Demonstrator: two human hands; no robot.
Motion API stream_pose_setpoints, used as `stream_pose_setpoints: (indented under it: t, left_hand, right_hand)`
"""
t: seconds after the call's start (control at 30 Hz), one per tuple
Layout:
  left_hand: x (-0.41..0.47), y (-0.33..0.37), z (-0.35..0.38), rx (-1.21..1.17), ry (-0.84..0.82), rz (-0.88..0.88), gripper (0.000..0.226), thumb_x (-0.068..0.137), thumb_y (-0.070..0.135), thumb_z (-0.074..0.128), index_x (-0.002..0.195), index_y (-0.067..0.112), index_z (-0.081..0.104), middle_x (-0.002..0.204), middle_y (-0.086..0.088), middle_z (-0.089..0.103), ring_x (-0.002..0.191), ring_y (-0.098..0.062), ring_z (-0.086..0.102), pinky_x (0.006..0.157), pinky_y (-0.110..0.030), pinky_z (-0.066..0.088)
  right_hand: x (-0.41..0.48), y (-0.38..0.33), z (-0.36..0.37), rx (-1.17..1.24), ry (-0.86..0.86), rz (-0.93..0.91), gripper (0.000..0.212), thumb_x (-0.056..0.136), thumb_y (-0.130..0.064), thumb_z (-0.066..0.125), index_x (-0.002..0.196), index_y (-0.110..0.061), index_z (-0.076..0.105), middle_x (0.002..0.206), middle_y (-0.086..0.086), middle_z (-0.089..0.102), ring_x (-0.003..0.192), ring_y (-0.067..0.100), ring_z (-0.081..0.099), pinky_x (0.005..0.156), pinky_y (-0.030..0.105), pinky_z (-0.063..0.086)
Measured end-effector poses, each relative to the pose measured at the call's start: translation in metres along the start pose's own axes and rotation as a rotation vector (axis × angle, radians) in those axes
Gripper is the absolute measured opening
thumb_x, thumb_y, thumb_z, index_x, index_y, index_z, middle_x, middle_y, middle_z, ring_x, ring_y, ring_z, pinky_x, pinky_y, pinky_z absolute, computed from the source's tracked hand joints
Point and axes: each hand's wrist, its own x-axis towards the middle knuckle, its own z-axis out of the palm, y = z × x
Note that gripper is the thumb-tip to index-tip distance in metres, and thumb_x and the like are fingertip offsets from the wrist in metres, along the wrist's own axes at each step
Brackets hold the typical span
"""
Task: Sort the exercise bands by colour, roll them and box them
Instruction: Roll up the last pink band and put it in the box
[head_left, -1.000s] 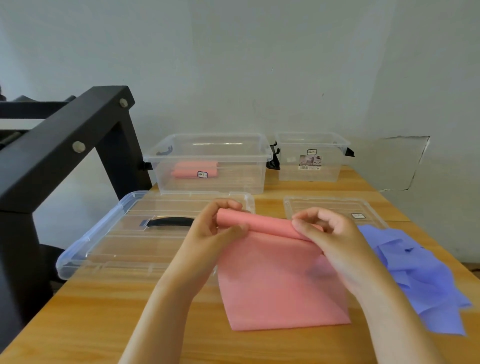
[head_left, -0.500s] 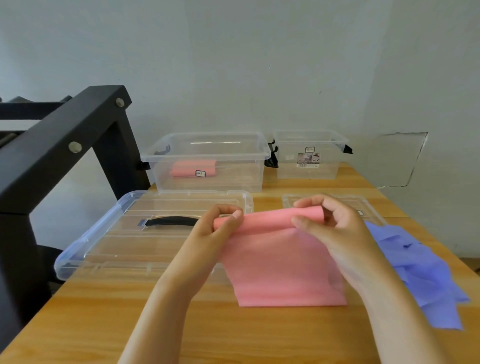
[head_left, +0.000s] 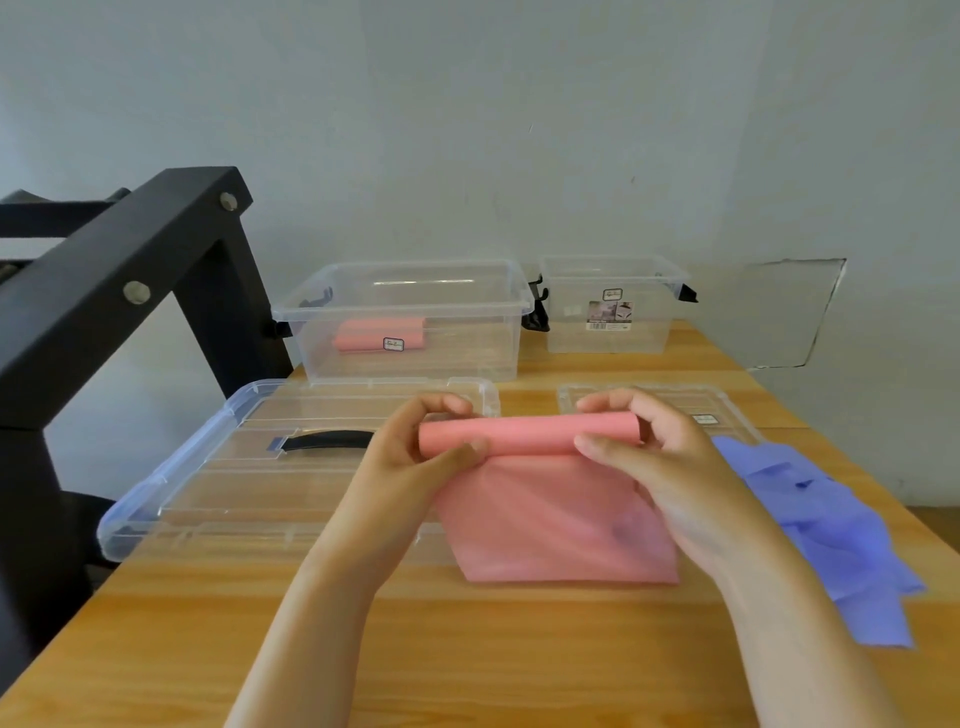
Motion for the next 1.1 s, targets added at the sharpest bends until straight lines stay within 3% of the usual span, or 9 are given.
stream_pose_setpoints:
  t: [0.13, 0.23, 0.33, 0.53, 0.67, 0.73, 0.87, 0.93, 1.1]
  left_hand:
    - [-0.0013, 0.0013, -0.0004, -0.032, -0.025, -0.002, 0.021, 0.081, 0.023, 0.071, 0.1, 0.018, 0.061, 0.101, -0.001, 0.067, 0.087, -0.014, 0.061, 0.072, -0.028, 0.048]
    - [-0.0009, -0.0007, 0.0007, 0.053, 0.01, -0.049, 0.019, 0.087, 0.036, 0.067, 0.097, 0.02, 0.064, 0.091, 0.008, 0.061, 0.078, -0.012, 0.053, 0.065, -0.024, 0.042]
    - [-0.0003, 0.0003, -0.0008, 0.042, -0.012, 0.008, 0.01, 0.084, 0.024, 0.07, 0.091, 0.024, 0.064, 0.099, 0.003, 0.065, 0.082, -0.011, 0.06, 0.06, -0.019, 0.046]
    - [-0.0017, 0.0015, 0.0003, 0.005, -0.031, 0.081, 0.021, 0.085, -0.002, 0.066, 0.089, 0.015, 0.057, 0.101, 0.0, 0.068, 0.091, -0.012, 0.062, 0.07, -0.021, 0.051]
    - [-0.001, -0.0032, -0.0013, 0.094, -0.033, -0.055, 0.025, 0.084, 0.04, 0.063, 0.101, 0.022, 0.062, 0.096, 0.001, 0.063, 0.085, -0.015, 0.058, 0.071, -0.03, 0.046]
    - [-0.0003, -0.0039, -0.0008, 0.173, -0.041, -0.065, 0.027, 0.082, 0.045, 0.062, 0.1, 0.025, 0.064, 0.094, 0.004, 0.064, 0.082, -0.012, 0.058, 0.069, -0.028, 0.044]
    - [-0.0006, -0.0015, -0.0001, 0.159, -0.023, 0.024, 0.022, 0.085, 0.01, 0.073, 0.101, 0.018, 0.061, 0.091, 0.006, 0.064, 0.082, -0.01, 0.059, 0.067, -0.024, 0.049]
    - [-0.0004, -0.0021, -0.0014, 0.138, -0.026, 0.024, 0.025, 0.086, 0.002, 0.068, 0.104, 0.017, 0.06, 0.095, 0.005, 0.064, 0.087, -0.012, 0.06, 0.073, -0.029, 0.049]
    - [-0.0018, -0.0061, -0.0001, 0.263, -0.06, -0.085, 0.027, 0.082, 0.05, 0.061, 0.101, 0.031, 0.064, 0.102, -0.001, 0.067, 0.091, -0.014, 0.061, 0.08, -0.035, 0.046]
  right_hand:
    - [0.0015, 0.0037, 0.0033, -0.07, 0.067, 0.049, 0.005, 0.084, -0.025, 0.071, 0.087, -0.028, 0.071, 0.076, -0.017, 0.069, 0.077, 0.003, 0.06, 0.067, 0.024, 0.039]
    - [0.0007, 0.0003, 0.0019, -0.1, 0.086, -0.035, 0.013, 0.08, -0.018, 0.075, 0.084, -0.03, 0.072, 0.095, -0.015, 0.07, 0.086, 0.001, 0.062, 0.078, 0.024, 0.042]
    - [0.0003, -0.0006, -0.0008, -0.06, 0.061, -0.041, 0.018, 0.079, -0.015, 0.076, 0.085, -0.032, 0.072, 0.098, -0.011, 0.069, 0.09, 0.007, 0.063, 0.08, 0.026, 0.044]
    - [0.0025, 0.0041, 0.001, -0.03, 0.073, 0.059, 0.009, 0.078, -0.025, 0.076, 0.085, -0.03, 0.073, 0.083, -0.006, 0.069, 0.084, 0.013, 0.062, 0.072, 0.027, 0.042]
    - [0.0007, -0.002, 0.0002, -0.02, 0.075, -0.03, 0.02, 0.078, -0.014, 0.076, 0.082, -0.033, 0.071, 0.086, -0.012, 0.072, 0.08, 0.006, 0.064, 0.073, 0.025, 0.046]
    - [0.0003, -0.0031, -0.0012, 0.015, 0.059, -0.037, 0.022, 0.078, -0.012, 0.076, 0.084, -0.033, 0.071, 0.087, -0.008, 0.072, 0.08, 0.011, 0.064, 0.071, 0.029, 0.047]
    - [0.0005, 0.0011, -0.0035, 0.015, 0.035, 0.074, 0.023, 0.069, -0.03, 0.079, 0.09, -0.031, 0.072, 0.083, -0.003, 0.072, 0.081, 0.019, 0.065, 0.072, 0.034, 0.044]
    - [0.001, 0.002, -0.0022, -0.036, 0.035, 0.083, 0.013, 0.075, -0.026, 0.078, 0.086, -0.029, 0.072, 0.083, -0.002, 0.074, 0.081, 0.016, 0.067, 0.073, 0.031, 0.044]
    - [0.0023, -0.0008, -0.0017, -0.046, 0.11, -0.029, 0.012, 0.08, -0.02, 0.075, 0.078, -0.031, 0.071, 0.083, -0.011, 0.071, 0.077, 0.009, 0.062, 0.071, 0.029, 0.041]
